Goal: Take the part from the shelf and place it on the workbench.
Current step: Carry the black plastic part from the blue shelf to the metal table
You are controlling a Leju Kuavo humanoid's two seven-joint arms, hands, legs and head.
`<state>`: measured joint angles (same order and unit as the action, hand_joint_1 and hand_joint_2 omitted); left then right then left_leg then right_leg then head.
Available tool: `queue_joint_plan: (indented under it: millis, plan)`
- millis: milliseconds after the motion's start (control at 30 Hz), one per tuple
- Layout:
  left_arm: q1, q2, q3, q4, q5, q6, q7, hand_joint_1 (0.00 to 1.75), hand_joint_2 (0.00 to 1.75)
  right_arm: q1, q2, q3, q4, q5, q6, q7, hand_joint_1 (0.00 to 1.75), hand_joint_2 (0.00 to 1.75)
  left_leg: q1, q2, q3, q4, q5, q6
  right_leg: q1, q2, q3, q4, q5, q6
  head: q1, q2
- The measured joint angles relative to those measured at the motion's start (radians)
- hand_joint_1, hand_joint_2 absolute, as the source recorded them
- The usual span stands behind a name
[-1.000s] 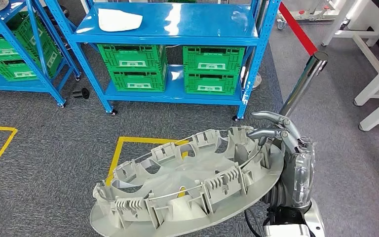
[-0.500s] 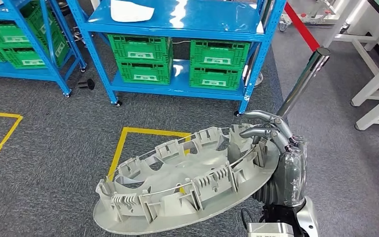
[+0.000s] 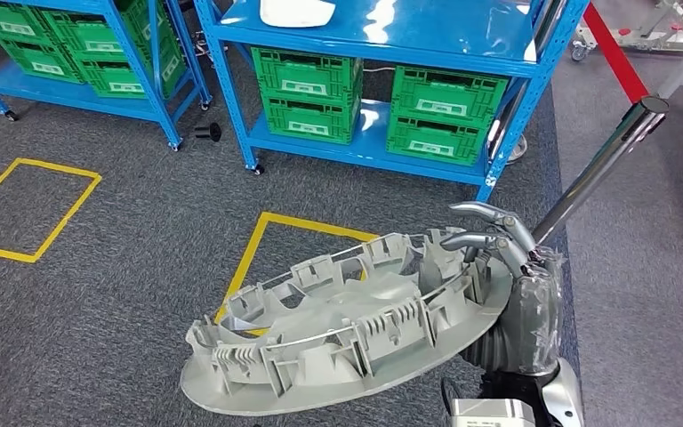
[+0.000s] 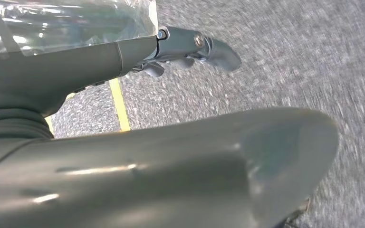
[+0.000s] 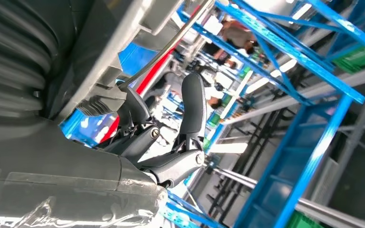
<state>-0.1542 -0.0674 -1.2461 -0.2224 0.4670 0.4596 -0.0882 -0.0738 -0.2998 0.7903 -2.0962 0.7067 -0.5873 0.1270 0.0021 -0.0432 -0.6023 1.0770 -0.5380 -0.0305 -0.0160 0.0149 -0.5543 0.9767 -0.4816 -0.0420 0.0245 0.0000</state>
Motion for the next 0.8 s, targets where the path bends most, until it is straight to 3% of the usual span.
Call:
queue_joint_plan:
  millis: [67,100,133,167,233,267,333,400,467,533,600,633,667,700,767,800]
  plan:
    - [-0.001,0.001,-0.001,0.0,-0.001,0.0,0.001,0.0,1.75,0.001,-0.001,0.001,0.0,0.001,0.0,0.001,1.75,1.75,0.006,0.024,-0.054,0.128,-0.056,-0.015,0.0,-0.029,-0.002,0.003,-0.001,-0.002,-0.01,0.0]
    - [-0.001,0.001,-0.002,0.0,-0.001,0.0,0.001,0.0,1.75,0.002,-0.001,0.001,0.0,0.002,0.0,0.002,1.75,1.75,0.01,0.027,-0.071,0.173,-0.067,-0.02,0.0,-0.043,-0.003,0.006,-0.003,-0.001,-0.013,0.0]
    - [0.0,0.001,-0.002,0.0,-0.002,0.0,0.001,0.0,1.75,0.002,-0.001,0.002,0.0,0.002,0.0,0.002,1.75,1.75,0.013,0.029,-0.074,0.184,-0.061,-0.024,-0.001,-0.057,-0.004,0.01,-0.005,0.0,-0.016,0.0]
    - [0.002,0.002,-0.003,0.0,-0.002,0.0,0.001,0.0,1.75,0.002,-0.001,0.003,0.0,0.002,0.0,0.003,1.75,1.75,0.015,0.034,-0.056,0.153,-0.036,-0.027,-0.001,-0.07,-0.005,0.014,-0.007,0.002,-0.018,0.0]
    - [0.001,0.002,-0.004,0.0,-0.002,0.0,0.001,0.0,1.75,0.002,-0.002,0.003,0.0,0.003,-0.001,0.004,1.75,1.75,0.013,0.068,0.01,0.026,0.023,-0.028,-0.001,-0.093,-0.005,0.023,-0.013,0.01,-0.024,0.0]
    - [0.0,0.003,-0.005,0.0,-0.002,0.001,0.001,0.0,1.75,0.003,-0.002,0.003,0.0,0.003,-0.001,0.005,1.75,1.75,0.009,0.088,0.037,-0.027,0.039,-0.022,0.001,-0.103,-0.006,0.027,-0.015,0.015,-0.027,0.0]
    - [-0.001,0.003,-0.005,0.0,-0.002,0.0,0.001,0.0,1.75,0.003,-0.002,0.004,0.0,0.005,-0.002,0.007,1.75,1.75,0.0,0.105,0.05,-0.064,0.041,-0.003,0.006,-0.122,-0.01,0.033,-0.016,0.026,-0.028,0.0]
    - [0.002,0.003,-0.006,0.0,-0.002,0.0,0.002,0.0,1.75,0.002,-0.002,0.003,0.0,0.005,-0.002,0.009,1.75,1.75,0.0,0.085,0.043,-0.067,0.048,0.018,0.006,-0.137,-0.011,0.034,-0.016,0.037,-0.025,0.0]
    - [0.003,0.004,-0.008,0.0,-0.002,0.0,0.004,0.0,1.75,0.002,-0.004,0.003,0.0,0.005,-0.003,0.01,1.75,1.75,0.004,0.066,0.036,-0.07,0.058,0.033,0.001,-0.099,-0.024,0.065,-0.046,0.045,-0.02,0.0]
    - [0.0,0.004,-0.011,0.0,-0.002,0.0,0.005,0.0,1.75,0.003,-0.006,0.003,-0.001,0.005,-0.004,0.011,1.75,1.75,0.004,0.045,0.029,-0.072,0.065,0.045,-0.002,-0.039,-0.072,0.177,-0.114,0.048,-0.009,0.0]
    - [-0.001,0.004,-0.013,0.0,-0.002,-0.001,0.006,0.0,1.75,0.005,-0.008,0.003,-0.001,0.005,-0.004,0.012,1.75,1.75,0.0,0.021,0.022,-0.071,0.07,0.05,-0.001,-0.021,-0.126,0.303,-0.164,0.046,0.0,0.0]
    - [0.0,0.005,-0.013,0.0,-0.002,-0.001,0.006,0.0,1.75,0.005,-0.008,0.004,-0.001,0.005,-0.004,0.012,1.75,1.75,-0.002,0.007,0.02,-0.07,0.072,0.051,0.0,-0.02,-0.135,0.325,-0.162,0.043,0.003,0.0]
    - [0.0,0.005,-0.014,0.0,-0.002,-0.001,0.007,0.0,1.75,0.005,-0.009,0.004,-0.001,0.005,-0.004,0.012,1.75,1.75,-0.004,-0.007,0.019,-0.068,0.074,0.05,0.001,-0.017,-0.122,0.303,-0.139,0.039,0.004,0.0]
    - [0.001,0.005,-0.015,0.0,-0.002,-0.001,0.007,0.0,1.75,0.006,-0.01,0.003,-0.001,0.005,-0.004,0.012,1.75,1.75,-0.005,-0.022,0.018,-0.066,0.075,0.05,0.002,-0.008,-0.093,0.247,-0.104,0.034,0.006,0.0]
    - [-0.001,0.003,-0.015,0.0,-0.002,-0.001,0.007,0.0,1.75,0.006,-0.012,0.003,-0.001,0.005,-0.005,0.013,1.75,1.75,-0.005,-0.049,0.013,-0.061,0.078,0.045,0.002,0.047,-0.028,0.11,-0.046,0.021,0.007,0.0]
    - [-0.002,0.002,-0.015,0.0,-0.003,-0.001,0.007,0.0,1.75,0.007,-0.012,0.003,-0.002,0.005,-0.007,0.014,1.75,1.75,-0.003,-0.061,0.006,-0.059,0.081,0.04,0.001,0.07,-0.01,0.067,-0.034,0.019,0.008,0.0]
